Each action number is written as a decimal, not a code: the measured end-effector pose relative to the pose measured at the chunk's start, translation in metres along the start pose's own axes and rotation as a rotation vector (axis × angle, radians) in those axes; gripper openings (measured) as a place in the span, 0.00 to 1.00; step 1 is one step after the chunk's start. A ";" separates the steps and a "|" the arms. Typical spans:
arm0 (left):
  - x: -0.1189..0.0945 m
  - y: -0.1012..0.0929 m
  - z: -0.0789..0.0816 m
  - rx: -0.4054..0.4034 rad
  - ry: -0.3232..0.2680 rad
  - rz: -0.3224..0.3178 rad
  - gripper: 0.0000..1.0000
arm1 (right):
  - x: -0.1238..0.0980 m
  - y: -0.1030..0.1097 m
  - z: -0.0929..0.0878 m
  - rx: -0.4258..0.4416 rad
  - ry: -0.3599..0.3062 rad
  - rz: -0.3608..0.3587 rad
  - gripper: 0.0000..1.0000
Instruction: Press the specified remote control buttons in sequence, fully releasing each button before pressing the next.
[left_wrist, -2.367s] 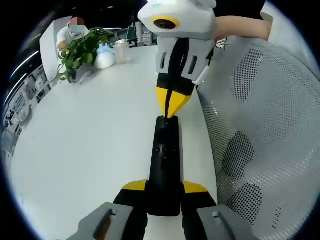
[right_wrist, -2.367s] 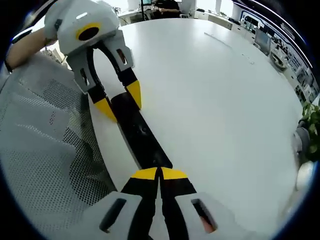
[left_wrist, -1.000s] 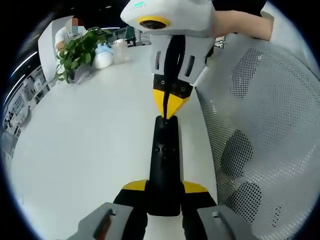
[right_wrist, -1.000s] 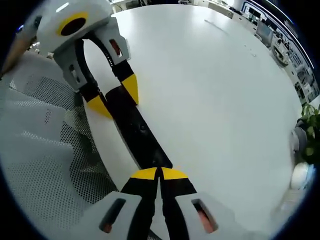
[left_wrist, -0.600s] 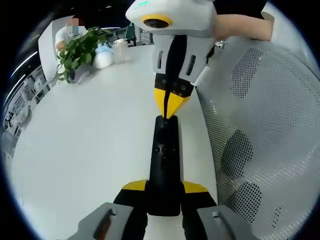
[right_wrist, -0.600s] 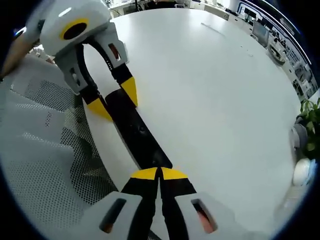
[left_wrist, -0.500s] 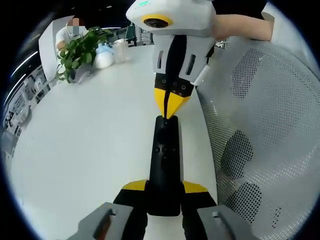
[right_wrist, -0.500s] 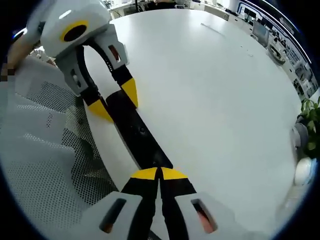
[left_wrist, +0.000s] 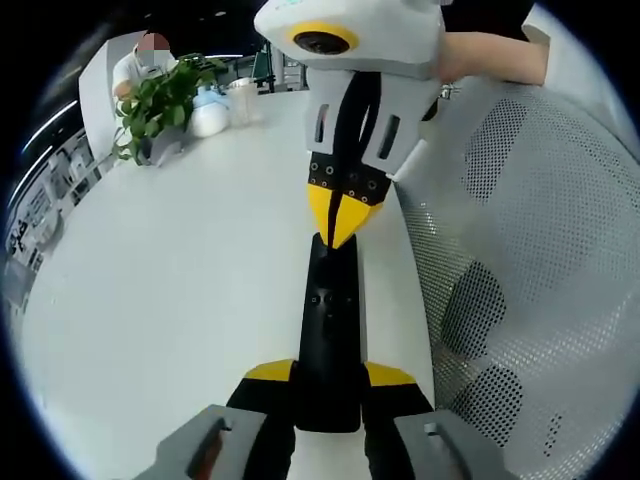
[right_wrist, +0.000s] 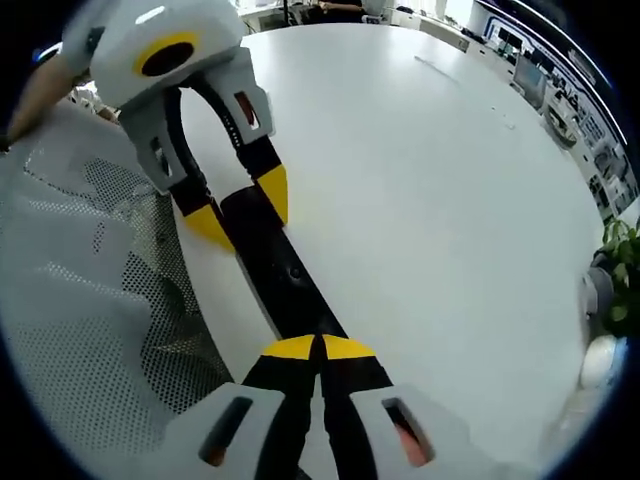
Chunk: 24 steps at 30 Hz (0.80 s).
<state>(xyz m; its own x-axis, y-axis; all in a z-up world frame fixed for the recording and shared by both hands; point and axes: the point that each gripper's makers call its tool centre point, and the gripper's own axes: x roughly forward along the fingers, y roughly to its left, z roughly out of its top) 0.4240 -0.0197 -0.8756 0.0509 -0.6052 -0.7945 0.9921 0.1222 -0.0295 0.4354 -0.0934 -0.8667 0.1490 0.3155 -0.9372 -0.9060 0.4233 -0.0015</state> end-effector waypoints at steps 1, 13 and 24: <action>0.000 0.000 0.000 0.000 0.000 0.000 0.24 | 0.000 0.000 0.000 -0.003 0.002 -0.002 0.00; 0.000 0.000 0.000 0.008 0.010 -0.004 0.24 | 0.000 0.000 -0.001 -0.017 0.012 -0.014 0.00; 0.001 0.000 0.000 -0.001 0.001 0.013 0.24 | 0.000 0.001 -0.002 -0.049 0.004 -0.038 0.00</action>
<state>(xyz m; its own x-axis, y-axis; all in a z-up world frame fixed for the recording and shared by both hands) 0.4236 -0.0204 -0.8761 0.0638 -0.6028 -0.7954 0.9912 0.1308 -0.0196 0.4341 -0.0942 -0.8675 0.1818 0.2968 -0.9375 -0.9181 0.3927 -0.0537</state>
